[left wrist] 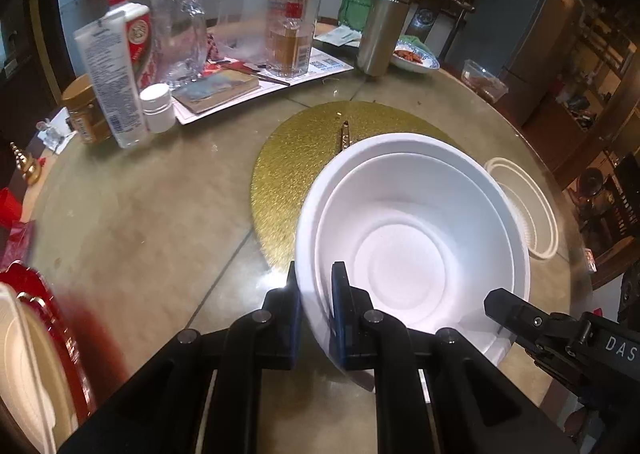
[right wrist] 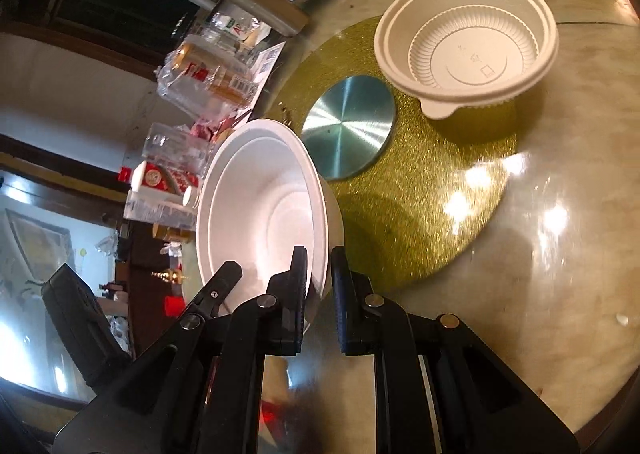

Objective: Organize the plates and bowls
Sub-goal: 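Grasp the rim of the white foam bowl with both tools and lift, then carry the white foam bowl toward the stacked dishes with both tools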

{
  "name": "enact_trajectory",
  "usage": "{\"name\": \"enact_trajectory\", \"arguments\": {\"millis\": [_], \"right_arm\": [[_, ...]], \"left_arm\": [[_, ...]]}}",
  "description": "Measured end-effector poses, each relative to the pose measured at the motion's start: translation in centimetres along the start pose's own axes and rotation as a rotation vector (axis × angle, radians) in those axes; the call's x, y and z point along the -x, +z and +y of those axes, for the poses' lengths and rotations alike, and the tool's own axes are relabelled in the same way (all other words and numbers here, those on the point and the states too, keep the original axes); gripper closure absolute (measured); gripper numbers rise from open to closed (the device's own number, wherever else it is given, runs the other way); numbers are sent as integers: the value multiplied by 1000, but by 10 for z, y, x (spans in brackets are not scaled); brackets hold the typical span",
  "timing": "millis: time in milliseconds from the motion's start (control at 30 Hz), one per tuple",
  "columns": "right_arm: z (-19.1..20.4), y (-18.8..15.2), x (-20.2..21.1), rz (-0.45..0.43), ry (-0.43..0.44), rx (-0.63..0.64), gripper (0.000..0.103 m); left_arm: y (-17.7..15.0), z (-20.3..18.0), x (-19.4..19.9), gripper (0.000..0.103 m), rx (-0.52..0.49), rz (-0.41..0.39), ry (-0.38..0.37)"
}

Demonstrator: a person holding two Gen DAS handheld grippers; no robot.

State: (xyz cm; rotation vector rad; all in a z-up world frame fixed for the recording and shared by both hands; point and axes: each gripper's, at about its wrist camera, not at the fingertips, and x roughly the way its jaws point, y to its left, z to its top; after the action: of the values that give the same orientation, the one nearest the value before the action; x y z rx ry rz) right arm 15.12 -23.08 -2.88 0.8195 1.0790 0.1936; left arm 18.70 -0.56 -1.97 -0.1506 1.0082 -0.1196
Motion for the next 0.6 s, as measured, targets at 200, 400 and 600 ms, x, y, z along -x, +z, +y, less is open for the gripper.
{"name": "enact_trajectory", "arguments": {"millis": [200,400,600], "right_arm": [[3,-18,11,-2,11,11,91],[3,-34,22,-10,19,23,91],[-4,-52,36,-27,17,25,91]], "left_arm": [[-19,4,19,91,-5,-22,1],[-31,6,35,91,-20,-45,-7],[-49,1,51,91,-53,-74,-11]]}}
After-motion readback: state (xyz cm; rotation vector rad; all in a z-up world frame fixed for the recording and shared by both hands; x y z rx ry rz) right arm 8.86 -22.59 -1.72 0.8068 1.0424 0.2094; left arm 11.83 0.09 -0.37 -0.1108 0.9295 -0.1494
